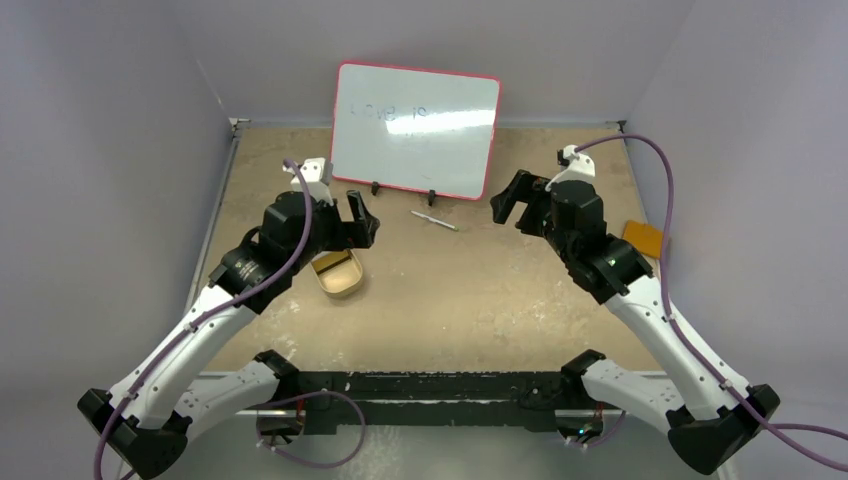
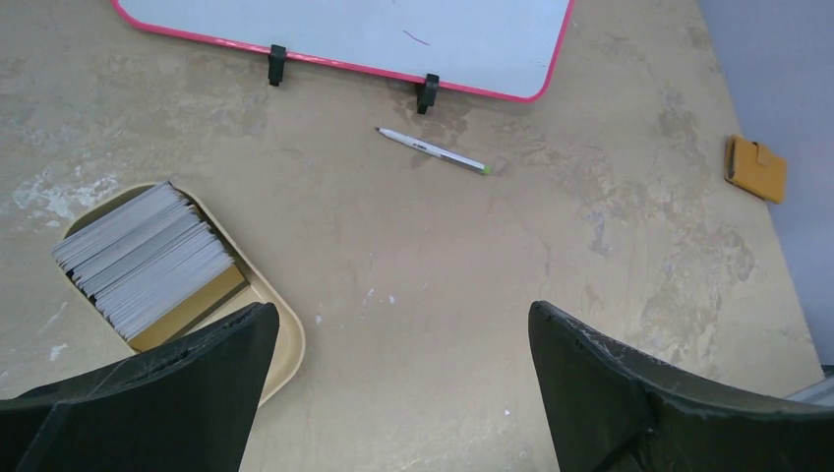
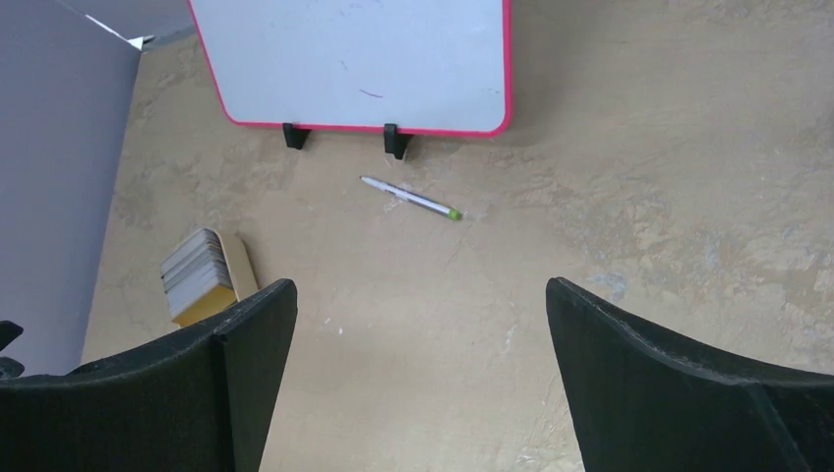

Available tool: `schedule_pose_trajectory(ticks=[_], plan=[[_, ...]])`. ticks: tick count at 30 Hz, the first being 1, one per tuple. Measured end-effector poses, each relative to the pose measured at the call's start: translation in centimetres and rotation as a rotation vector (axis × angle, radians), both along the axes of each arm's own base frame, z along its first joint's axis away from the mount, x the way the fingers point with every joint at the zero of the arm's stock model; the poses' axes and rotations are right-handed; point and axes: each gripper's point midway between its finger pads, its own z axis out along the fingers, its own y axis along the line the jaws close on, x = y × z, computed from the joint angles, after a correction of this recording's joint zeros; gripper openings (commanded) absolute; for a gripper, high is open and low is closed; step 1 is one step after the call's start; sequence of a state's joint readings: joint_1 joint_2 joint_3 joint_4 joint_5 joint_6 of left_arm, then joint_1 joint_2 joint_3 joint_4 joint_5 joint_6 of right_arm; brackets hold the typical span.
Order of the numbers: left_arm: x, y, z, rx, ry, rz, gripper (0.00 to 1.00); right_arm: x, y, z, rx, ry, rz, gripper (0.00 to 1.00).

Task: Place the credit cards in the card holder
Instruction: Pick up the card holder from the center of the board.

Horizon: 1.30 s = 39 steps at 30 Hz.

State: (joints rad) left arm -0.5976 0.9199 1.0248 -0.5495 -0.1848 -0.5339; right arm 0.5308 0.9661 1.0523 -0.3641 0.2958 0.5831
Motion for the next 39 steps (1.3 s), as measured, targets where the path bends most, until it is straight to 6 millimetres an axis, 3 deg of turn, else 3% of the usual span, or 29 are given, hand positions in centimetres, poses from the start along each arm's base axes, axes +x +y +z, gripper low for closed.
schedule_pose_trajectory(ticks=[10,17,22,25,29,34,39], plan=[[0.2,0.9,-0.4,0.044,-0.006,0.027,0.99,0.9,0.0,-0.3,-0.053,-0.007,0.004,0.98],[0.2,1.2,-1.7,0.073,0.015,0.033,0.99,4.8,0.1,-2.2,-0.218,0.046,-0.043,0.97],[0.0,1.3,-2.7,0.092,0.036,0.036,1.0,8.0,-2.2,-3.9,-0.386,0.092,-0.162,0.96],[-0.1,1.5,-2.9,0.098,0.043,0.036,0.99,10.1,-5.2,-5.3,-0.472,0.144,-0.264,0.94],[-0.5,2.3,-4.0,0.123,0.051,0.053,1.0,11.5,-10.8,-8.0,-0.561,0.242,-0.4,0.9],[-1.3,4.1,-4.5,0.138,0.019,0.112,0.99,11.8,-18.3,-10.1,-0.648,0.349,-0.561,0.74],[-1.2,4.9,-4.2,0.153,0.001,0.142,0.99,11.5,-23.5,-12.8,-0.715,0.452,-0.668,0.6]])
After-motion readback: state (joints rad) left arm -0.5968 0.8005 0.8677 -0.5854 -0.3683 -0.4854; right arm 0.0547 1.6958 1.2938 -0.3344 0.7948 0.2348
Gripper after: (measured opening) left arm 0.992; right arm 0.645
